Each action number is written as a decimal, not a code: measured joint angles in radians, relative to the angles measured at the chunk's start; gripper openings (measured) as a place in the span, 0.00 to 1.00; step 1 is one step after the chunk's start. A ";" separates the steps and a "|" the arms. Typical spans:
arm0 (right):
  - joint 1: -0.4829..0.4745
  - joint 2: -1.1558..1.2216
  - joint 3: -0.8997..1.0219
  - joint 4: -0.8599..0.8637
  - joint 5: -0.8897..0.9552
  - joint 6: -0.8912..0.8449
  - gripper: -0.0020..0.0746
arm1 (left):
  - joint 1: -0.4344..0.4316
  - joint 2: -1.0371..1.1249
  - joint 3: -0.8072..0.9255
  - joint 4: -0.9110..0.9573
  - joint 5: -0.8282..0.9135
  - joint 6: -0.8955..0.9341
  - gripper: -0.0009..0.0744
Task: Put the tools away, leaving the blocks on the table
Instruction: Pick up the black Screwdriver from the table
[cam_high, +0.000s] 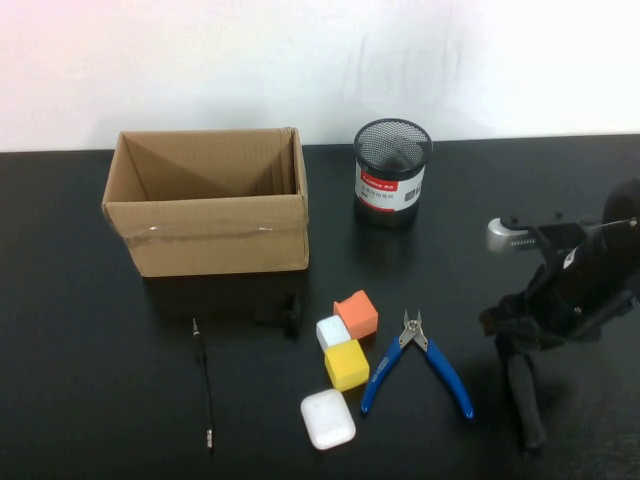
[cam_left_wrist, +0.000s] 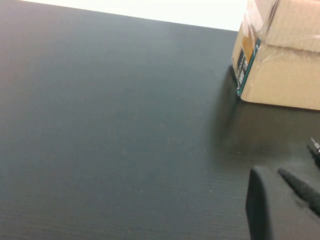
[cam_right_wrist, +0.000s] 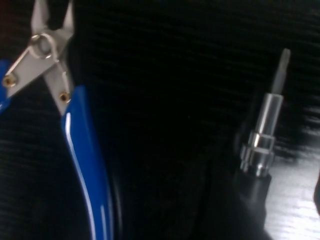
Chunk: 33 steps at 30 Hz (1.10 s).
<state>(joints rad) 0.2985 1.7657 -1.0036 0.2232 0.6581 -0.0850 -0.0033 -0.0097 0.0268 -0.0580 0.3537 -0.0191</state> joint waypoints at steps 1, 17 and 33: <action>0.000 0.009 -0.001 -0.003 -0.005 0.000 0.45 | 0.000 0.000 0.000 0.000 0.000 0.000 0.01; 0.001 0.024 -0.021 -0.033 -0.011 -0.003 0.02 | 0.000 0.000 0.000 0.000 0.000 0.000 0.01; 0.001 0.026 -0.021 -0.044 0.045 0.054 0.49 | 0.000 0.000 0.000 0.000 0.000 0.000 0.01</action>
<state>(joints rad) 0.2993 1.7918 -1.0243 0.1794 0.7031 -0.0306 -0.0033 -0.0097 0.0268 -0.0580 0.3537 -0.0191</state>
